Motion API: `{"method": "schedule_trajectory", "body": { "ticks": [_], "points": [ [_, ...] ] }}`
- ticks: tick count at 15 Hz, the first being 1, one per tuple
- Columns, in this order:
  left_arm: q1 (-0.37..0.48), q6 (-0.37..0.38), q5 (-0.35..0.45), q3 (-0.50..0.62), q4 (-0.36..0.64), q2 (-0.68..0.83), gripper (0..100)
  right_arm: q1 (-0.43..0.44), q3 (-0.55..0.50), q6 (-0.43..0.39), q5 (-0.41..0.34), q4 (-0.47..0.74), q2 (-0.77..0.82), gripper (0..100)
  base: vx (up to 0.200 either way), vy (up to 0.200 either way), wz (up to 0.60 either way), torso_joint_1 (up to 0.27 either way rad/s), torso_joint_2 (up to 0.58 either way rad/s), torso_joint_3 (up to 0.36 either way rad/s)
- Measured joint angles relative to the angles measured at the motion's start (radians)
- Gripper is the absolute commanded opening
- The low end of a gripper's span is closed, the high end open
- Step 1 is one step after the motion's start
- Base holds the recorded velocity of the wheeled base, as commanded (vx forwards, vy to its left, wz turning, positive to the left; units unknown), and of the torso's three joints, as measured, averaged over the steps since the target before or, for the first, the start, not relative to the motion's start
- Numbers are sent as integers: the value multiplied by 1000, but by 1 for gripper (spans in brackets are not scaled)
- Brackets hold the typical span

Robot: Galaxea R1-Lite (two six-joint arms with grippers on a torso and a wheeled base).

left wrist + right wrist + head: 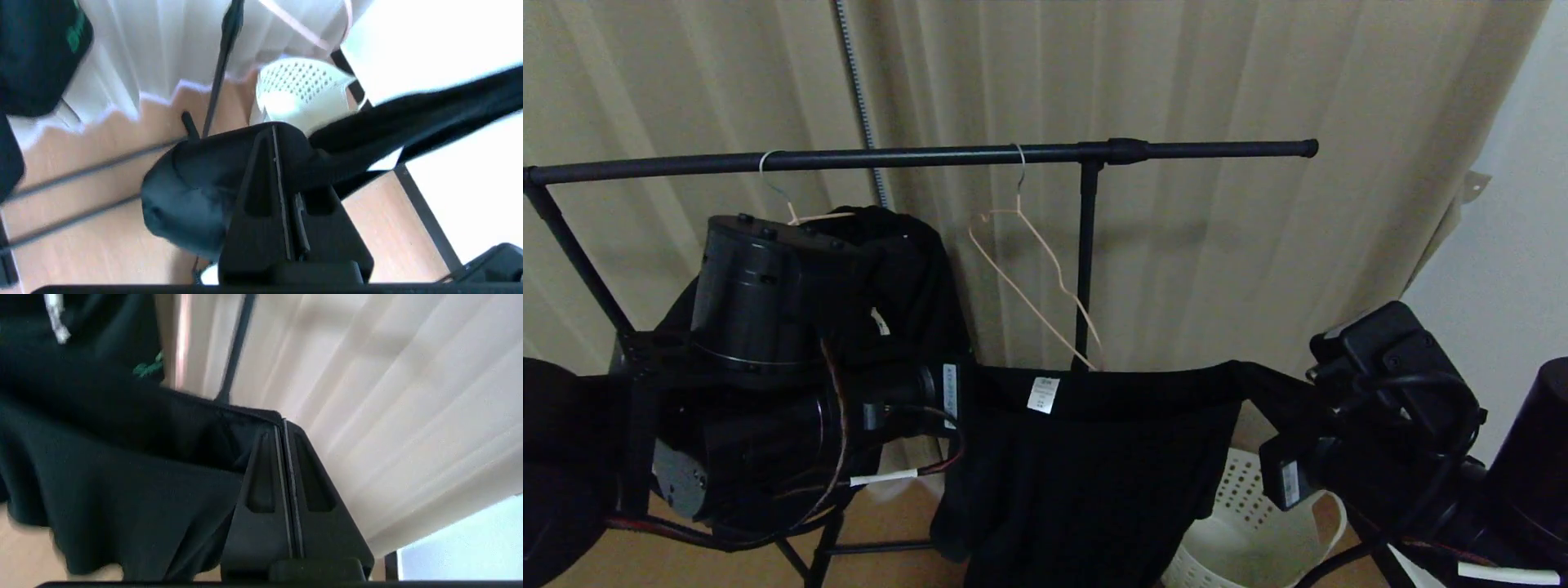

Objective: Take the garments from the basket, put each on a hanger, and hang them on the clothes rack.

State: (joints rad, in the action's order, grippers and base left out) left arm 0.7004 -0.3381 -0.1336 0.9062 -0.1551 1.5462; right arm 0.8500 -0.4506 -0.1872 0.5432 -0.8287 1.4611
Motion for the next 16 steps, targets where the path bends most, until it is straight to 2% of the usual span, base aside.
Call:
{"method": "schedule_trajectory", "body": {
  "ticks": [1,2,5,9,13,16],
  "points": [
    [2,13,-1,25,6,4,0,3,7,1,-2,0,1,0,0,0,0,0,0,0],
    [5,22,-1,47,14,9,0,8,13,3,-4,-1,2,100,0,0,0,0,0,0],
    [13,29,-4,120,52,31,0,19,45,2,-57,0,8,100,0,0,0,0,0,0],
    [21,30,-9,186,58,58,0,36,117,-4,-192,-4,10,100,0,0,0,0,0,0],
    [28,30,-42,194,58,67,0,42,143,-119,-351,-2,9,100,0,0,0,0,0,0],
    [32,30,-44,185,58,68,0,44,114,-126,-379,-12,16,100,0,0,0,0,0,0]
  ]
}}
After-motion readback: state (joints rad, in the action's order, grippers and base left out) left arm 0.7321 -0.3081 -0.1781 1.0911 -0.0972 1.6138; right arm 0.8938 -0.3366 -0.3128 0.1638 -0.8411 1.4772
